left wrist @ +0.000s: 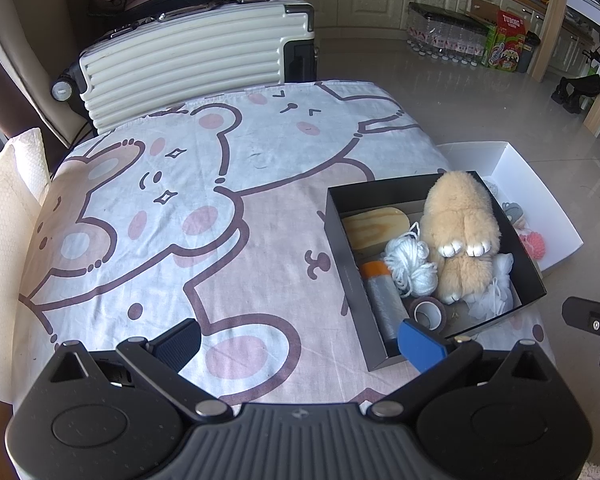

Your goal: Organize objects

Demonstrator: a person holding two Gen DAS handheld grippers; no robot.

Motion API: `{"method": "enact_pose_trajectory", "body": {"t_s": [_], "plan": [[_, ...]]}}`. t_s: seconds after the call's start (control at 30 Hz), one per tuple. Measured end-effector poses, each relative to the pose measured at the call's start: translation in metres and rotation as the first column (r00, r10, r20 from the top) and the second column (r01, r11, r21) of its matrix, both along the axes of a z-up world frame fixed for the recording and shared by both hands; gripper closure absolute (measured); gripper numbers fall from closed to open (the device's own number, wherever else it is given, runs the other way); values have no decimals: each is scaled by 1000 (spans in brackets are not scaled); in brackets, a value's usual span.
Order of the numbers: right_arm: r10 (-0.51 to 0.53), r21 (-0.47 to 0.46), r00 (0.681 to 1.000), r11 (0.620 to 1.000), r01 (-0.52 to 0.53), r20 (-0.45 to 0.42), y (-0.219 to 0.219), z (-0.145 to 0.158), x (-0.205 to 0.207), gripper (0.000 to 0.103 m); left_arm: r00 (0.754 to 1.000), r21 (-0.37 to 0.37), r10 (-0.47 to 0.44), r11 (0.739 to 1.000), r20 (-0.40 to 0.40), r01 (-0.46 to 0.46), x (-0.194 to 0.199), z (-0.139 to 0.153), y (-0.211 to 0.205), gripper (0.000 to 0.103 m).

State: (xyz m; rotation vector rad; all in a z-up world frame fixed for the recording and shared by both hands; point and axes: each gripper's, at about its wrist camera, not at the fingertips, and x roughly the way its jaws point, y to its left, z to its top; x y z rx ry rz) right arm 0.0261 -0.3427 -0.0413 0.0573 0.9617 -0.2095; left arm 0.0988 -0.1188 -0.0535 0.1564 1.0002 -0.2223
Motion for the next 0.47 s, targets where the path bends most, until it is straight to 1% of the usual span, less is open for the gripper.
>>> {"method": "enact_pose_trajectory", "body": {"t_s": [0.47], "plan": [[1,-1,1000,1000,-1,-3,0,-1,-1,0,1000,-1,1,1000,-6,-1,0,-2,-2,0]]}}
